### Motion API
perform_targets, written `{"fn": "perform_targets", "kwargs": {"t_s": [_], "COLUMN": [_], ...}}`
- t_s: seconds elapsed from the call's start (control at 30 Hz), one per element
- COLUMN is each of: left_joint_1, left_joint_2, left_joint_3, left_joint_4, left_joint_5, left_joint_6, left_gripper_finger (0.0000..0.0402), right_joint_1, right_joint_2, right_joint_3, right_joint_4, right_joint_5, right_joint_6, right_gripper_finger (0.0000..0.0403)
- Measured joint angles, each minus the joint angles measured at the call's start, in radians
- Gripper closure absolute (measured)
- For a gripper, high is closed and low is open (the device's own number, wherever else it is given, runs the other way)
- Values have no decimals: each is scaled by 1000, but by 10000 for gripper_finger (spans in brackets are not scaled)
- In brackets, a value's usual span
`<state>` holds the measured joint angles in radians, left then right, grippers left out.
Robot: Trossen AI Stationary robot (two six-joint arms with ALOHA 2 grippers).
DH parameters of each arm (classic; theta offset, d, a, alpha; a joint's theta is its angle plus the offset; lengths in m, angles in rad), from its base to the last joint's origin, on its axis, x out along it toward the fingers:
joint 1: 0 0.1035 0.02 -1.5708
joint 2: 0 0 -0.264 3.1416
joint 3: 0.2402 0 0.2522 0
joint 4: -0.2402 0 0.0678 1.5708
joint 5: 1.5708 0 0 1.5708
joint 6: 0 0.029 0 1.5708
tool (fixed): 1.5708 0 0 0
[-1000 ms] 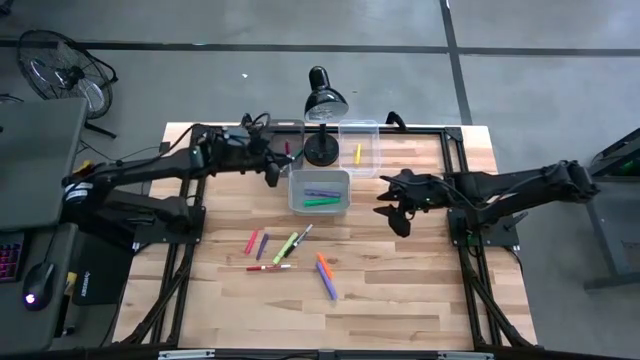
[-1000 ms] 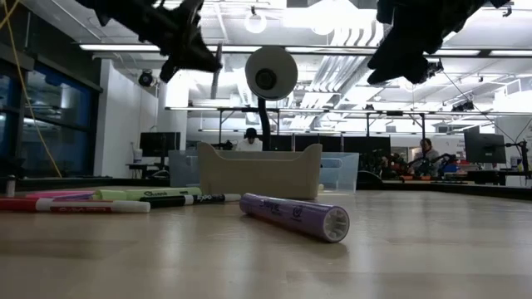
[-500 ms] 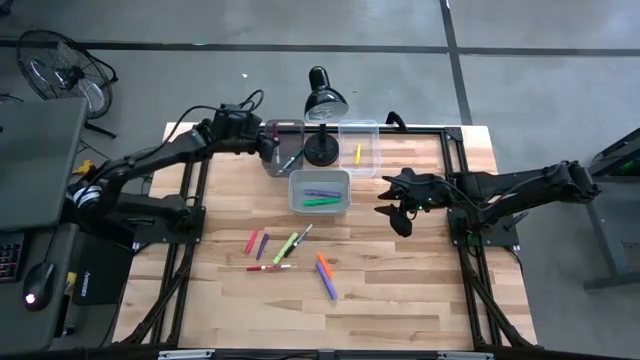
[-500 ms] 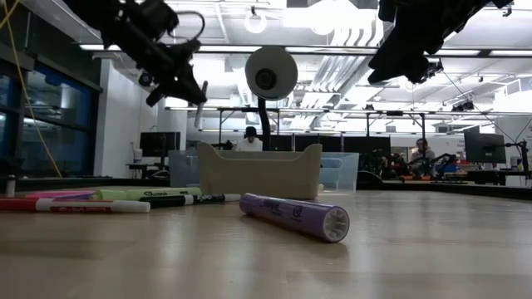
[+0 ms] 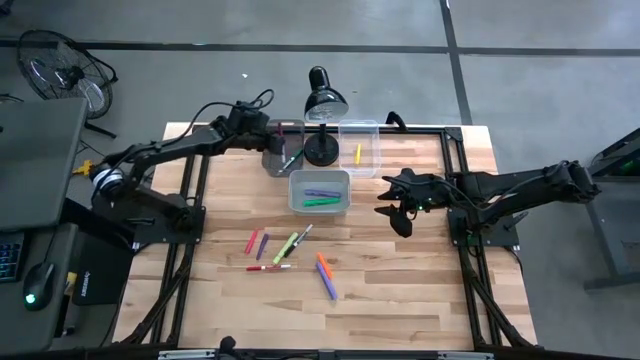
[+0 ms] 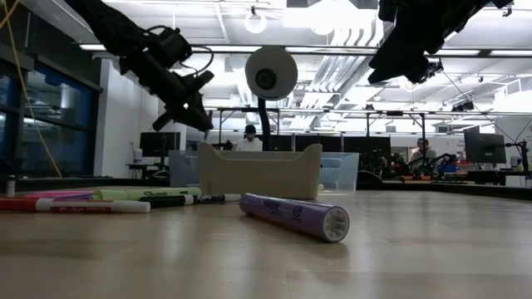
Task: Pick & Place Markers
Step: Put the medium maroon marker into the black bin
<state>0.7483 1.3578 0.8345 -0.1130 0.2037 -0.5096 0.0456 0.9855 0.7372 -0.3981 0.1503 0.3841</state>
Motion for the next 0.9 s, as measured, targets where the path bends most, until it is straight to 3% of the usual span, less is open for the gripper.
{"fn": "perform_targets", "kwargs": {"t_s": [0.3,0.63,0.9], "left_joint_1": [0,0,-2], "left_joint_2": [119,222,285], "left_joint_3": [140,354,377], "left_joint_4": [-145,-436,-506], "left_joint_5": [-23,-104,-105], "left_joint_6": [-22,-20,-84], "left_gripper_finger": [365,351,349], "right_joint_1": [0,0,0], "right_joint_2": [0,0,0], "right_joint_3": [0,0,0], "right_joint_4": [0,0,0], "right_joint_5": [0,-1,0], "right_joint_6": [10,18,17], "right_gripper_finger": [226,226,226]}}
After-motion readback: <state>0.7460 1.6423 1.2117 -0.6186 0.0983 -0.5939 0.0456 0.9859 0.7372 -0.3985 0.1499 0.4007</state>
